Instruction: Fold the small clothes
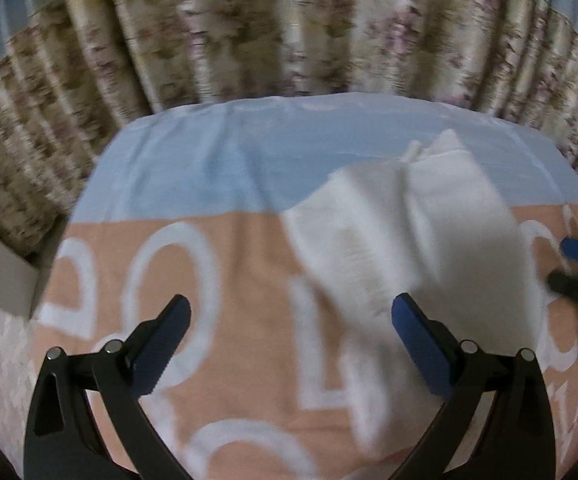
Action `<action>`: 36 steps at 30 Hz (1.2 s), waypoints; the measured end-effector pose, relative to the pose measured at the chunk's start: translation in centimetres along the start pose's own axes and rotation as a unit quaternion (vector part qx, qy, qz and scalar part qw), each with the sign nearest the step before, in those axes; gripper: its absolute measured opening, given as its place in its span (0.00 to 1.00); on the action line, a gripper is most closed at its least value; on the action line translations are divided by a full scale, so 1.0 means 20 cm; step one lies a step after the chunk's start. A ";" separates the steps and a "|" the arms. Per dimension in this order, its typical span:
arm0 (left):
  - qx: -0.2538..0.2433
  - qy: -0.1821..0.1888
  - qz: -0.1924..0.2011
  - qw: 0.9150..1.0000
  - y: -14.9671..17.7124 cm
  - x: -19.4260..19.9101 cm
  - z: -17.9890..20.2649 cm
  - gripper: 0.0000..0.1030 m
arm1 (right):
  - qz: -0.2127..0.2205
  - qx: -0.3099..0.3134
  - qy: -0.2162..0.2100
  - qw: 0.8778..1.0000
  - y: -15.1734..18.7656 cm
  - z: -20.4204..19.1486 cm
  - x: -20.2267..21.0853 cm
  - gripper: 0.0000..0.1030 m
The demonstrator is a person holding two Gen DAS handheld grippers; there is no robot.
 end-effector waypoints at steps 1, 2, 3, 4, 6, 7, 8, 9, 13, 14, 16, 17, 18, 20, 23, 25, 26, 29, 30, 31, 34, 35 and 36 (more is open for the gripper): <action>-0.003 0.002 -0.004 1.000 -0.01 -0.03 0.04 0.97 | -0.004 0.000 0.002 1.000 0.02 0.01 -0.02 0.57; -0.005 0.003 -0.008 1.000 -0.02 -0.05 0.07 0.97 | -0.009 0.001 0.006 1.000 0.04 0.02 -0.03 0.57; -0.008 0.004 -0.013 1.000 -0.03 -0.08 0.10 0.96 | -0.014 0.002 0.010 1.000 0.06 0.02 -0.05 0.57; -0.012 0.005 -0.016 1.000 -0.03 -0.10 0.12 0.89 | -0.018 0.002 0.012 1.000 0.09 0.03 -0.07 0.56; -0.023 0.009 -0.031 0.999 -0.02 -0.14 0.17 0.66 | -0.024 -0.002 0.008 1.000 0.11 0.04 -0.11 0.54; -0.024 0.020 -0.040 0.999 -0.01 -0.16 0.18 0.52 | -0.029 -0.005 0.003 1.000 0.12 0.05 -0.13 0.50; -0.024 0.032 -0.045 0.998 0.00 -0.17 0.19 0.40 | -0.032 -0.006 -0.001 0.999 0.13 0.05 -0.14 0.47; -0.026 0.039 -0.045 0.998 0.00 -0.17 0.21 0.36 | -0.036 -0.003 -0.005 0.999 0.14 0.04 -0.15 0.42; -0.061 0.016 -0.028 0.998 0.03 -0.13 0.23 0.30 | -0.031 0.016 0.009 0.999 0.14 0.00 -0.16 0.31; -0.067 0.014 -0.025 0.997 0.03 -0.12 0.22 0.28 | -0.027 0.013 0.009 1.000 0.14 -0.01 -0.14 0.29; -0.069 0.017 -0.020 0.997 0.04 -0.09 0.19 0.27 | -0.018 0.008 0.008 1.000 0.14 -0.03 -0.12 0.26; -0.066 0.017 -0.017 0.998 0.04 -0.09 0.17 0.27 | -0.013 0.004 0.004 1.000 0.14 -0.03 -0.10 0.22; -0.062 0.018 -0.014 0.998 0.04 -0.08 0.15 0.27 | -0.005 -0.011 -0.004 1.000 0.14 -0.03 -0.08 0.20; -0.054 0.013 -0.009 0.998 0.04 -0.08 0.11 0.27 | 0.007 -0.034 -0.015 0.999 0.15 -0.02 -0.06 0.11; -0.052 0.004 -0.005 0.999 0.05 -0.06 0.10 0.29 | 0.029 -0.055 -0.025 0.998 0.17 0.01 -0.06 0.12; -0.055 -0.008 -0.003 0.998 0.07 -0.03 0.11 0.41 | 0.044 -0.063 -0.035 0.996 0.19 0.02 -0.05 0.18; -0.054 -0.011 -0.001 0.998 0.07 -0.01 0.12 0.53 | 0.052 -0.066 -0.045 0.995 0.19 0.02 -0.03 0.23; -0.049 -0.001 0.007 0.999 0.13 0.08 0.17 0.58 | 0.069 -0.056 -0.044 0.995 0.22 0.01 0.03 0.32; -0.046 0.007 0.007 0.999 0.16 0.12 0.19 0.58 | 0.070 -0.051 -0.041 0.995 0.23 0.01 0.04 0.32; -0.044 0.014 0.007 0.999 0.19 0.14 0.22 0.59 | 0.067 -0.052 -0.042 0.996 0.24 0.02 0.04 0.32; -0.045 0.028 0.000 0.999 0.29 0.16 0.29 0.60 | 0.053 -0.062 -0.052 0.995 0.28 0.03 0.03 0.32; -0.043 0.022 -0.004 0.999 0.33 0.14 0.30 0.60 | 0.050 -0.062 -0.053 0.995 0.29 0.03 0.03 0.32; -0.041 0.014 -0.005 0.999 0.35 0.13 0.30 0.59 | 0.046 -0.059 -0.053 0.996 0.31 0.03 0.02 0.32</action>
Point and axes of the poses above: each gripper's, at about its wrist camera, not at the fingertips, and x roughly against the way its jaws point, z to its right, y to its underside, the point moved 7 cm from there along -x, roughly the way its jaws point, and after that the axes turned 5 degrees about x, right-handed, at the moved point
